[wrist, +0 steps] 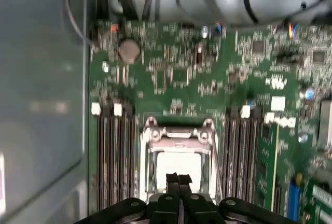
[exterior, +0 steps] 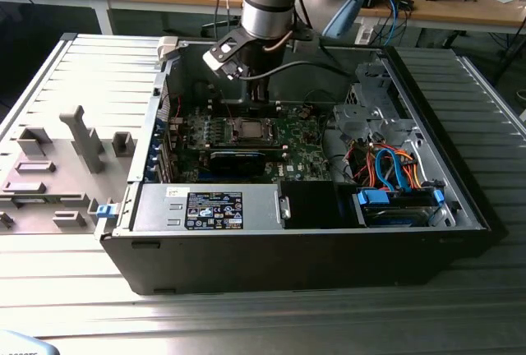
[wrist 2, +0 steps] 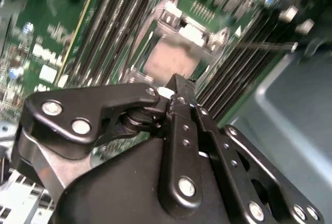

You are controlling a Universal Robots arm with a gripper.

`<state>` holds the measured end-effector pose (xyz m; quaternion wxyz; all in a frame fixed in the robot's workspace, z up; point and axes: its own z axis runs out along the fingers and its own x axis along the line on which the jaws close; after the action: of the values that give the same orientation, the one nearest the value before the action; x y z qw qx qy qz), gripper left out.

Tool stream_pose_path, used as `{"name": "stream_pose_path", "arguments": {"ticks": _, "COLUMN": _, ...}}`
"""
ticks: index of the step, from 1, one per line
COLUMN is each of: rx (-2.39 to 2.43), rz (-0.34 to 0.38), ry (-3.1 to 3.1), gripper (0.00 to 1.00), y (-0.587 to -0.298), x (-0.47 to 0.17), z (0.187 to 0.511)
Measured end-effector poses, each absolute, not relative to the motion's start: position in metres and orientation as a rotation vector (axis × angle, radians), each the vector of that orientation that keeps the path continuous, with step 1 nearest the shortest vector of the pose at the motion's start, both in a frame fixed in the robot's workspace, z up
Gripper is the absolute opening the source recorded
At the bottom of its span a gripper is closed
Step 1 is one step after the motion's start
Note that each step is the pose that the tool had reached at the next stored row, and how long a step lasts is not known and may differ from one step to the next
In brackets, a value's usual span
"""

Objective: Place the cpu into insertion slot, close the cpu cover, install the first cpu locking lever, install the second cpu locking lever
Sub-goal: 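Close the cpu cover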

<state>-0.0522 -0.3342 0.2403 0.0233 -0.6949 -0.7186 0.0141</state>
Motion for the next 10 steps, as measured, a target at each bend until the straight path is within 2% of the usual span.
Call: {"name": "stream_pose_path", "arguments": {"ticks": 10, "rx": -2.151, "rz": 0.044, "ry": -2.224, "gripper": 0.11, "y": -0.334, "x": -0.063, "z": 0.219}}
